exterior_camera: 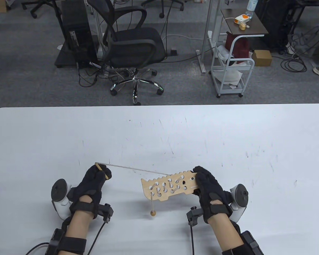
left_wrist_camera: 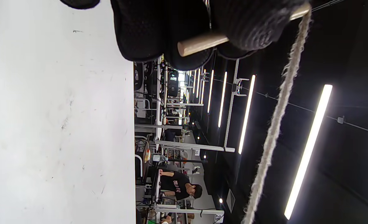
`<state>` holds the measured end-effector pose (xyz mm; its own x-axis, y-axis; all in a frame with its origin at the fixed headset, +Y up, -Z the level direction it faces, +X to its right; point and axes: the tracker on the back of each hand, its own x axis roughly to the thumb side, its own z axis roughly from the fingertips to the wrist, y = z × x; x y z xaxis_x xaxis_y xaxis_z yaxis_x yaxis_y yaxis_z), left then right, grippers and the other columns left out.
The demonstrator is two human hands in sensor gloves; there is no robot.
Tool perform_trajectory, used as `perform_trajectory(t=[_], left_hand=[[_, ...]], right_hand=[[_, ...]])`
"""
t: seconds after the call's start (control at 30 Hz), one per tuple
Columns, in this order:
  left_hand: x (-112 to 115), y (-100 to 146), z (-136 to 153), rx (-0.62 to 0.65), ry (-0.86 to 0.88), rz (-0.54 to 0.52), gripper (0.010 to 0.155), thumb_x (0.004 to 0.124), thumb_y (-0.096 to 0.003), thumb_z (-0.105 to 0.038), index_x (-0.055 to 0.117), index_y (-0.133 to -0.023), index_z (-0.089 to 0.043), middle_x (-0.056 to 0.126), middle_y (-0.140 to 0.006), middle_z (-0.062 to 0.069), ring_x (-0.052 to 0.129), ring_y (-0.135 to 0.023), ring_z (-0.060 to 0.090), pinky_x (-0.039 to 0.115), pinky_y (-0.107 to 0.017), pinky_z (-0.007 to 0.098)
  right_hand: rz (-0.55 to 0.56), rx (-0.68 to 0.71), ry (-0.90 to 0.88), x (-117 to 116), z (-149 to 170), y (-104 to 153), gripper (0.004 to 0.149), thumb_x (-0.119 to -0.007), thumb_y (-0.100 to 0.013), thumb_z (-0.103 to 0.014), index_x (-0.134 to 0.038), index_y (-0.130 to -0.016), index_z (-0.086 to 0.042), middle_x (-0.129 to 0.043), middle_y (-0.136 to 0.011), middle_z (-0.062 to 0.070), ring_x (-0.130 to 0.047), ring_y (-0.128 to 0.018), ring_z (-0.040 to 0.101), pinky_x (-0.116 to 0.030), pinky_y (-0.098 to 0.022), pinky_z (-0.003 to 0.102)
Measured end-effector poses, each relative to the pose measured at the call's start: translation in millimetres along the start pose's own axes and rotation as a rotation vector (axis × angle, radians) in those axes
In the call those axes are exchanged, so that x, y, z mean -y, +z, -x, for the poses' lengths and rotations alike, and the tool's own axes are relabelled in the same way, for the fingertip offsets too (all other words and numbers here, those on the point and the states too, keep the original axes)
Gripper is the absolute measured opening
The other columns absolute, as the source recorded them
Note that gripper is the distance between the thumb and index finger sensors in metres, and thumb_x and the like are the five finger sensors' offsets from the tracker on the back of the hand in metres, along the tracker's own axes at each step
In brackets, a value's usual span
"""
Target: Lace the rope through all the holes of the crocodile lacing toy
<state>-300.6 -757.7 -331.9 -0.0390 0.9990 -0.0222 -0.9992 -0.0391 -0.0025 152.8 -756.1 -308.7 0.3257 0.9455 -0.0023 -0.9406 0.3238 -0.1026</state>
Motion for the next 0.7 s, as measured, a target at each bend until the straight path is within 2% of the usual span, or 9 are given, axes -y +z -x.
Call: perform_trajectory(t=[0.33, 0.53, 0.63, 0.7], left_hand=[[15.7, 0.6, -5.4, 0.022, -0.063, 0.076, 0.048, 0.077, -0.0436, -0.039, 0.076, -0.091, -0.036, 0.086, -0.084, -0.002, 0.082, -0.082, 0.028, 0.051, -0.075, 0.059], [28.5, 1.5, -6.5, 0.027, -0.083, 0.164, 0.067, 0.073, -0.0445, -0.031, 0.052, -0.105, -0.047, 0.08, -0.085, 0.0, 0.077, -0.083, 0.031, 0.047, -0.075, 0.06], [34.3, 1.8, -6.5, 0.019, -0.11, 0.219, 0.072, 0.07, -0.045, -0.029, 0.041, -0.106, -0.055, 0.076, -0.086, 0.001, 0.073, -0.084, 0.032, 0.046, -0.076, 0.06], [37.9, 2.3, -6.4, 0.016, -0.119, 0.242, 0.071, 0.068, -0.0453, -0.029, 0.043, -0.105, -0.056, 0.075, -0.087, 0.001, 0.071, -0.085, 0.032, 0.045, -0.076, 0.06]], right_hand=[[-0.027, -0.002, 0.01, -4.0, 1.9, 1.0, 0.049, -0.08, -0.047, -0.034, -0.073, -0.089, -0.01, -0.098, -0.076, 0.006, -0.105, -0.054, 0.023, -0.083, -0.041, 0.04], [-0.074, -0.004, 0.022, -12.7, 3.0, 4.6, 0.049, -0.08, -0.047, -0.034, -0.073, -0.089, -0.01, -0.098, -0.075, 0.006, -0.105, -0.054, 0.023, -0.083, -0.041, 0.04], [-0.098, -0.006, 0.029, -16.9, 3.8, 6.4, 0.049, -0.08, -0.047, -0.035, -0.073, -0.089, -0.01, -0.098, -0.075, 0.006, -0.105, -0.054, 0.023, -0.083, -0.041, 0.04], [-0.111, -0.006, 0.033, -19.4, 4.5, 7.6, 0.049, -0.08, -0.047, -0.034, -0.073, -0.089, -0.01, -0.098, -0.075, 0.006, -0.105, -0.054, 0.023, -0.083, -0.041, 0.04]])
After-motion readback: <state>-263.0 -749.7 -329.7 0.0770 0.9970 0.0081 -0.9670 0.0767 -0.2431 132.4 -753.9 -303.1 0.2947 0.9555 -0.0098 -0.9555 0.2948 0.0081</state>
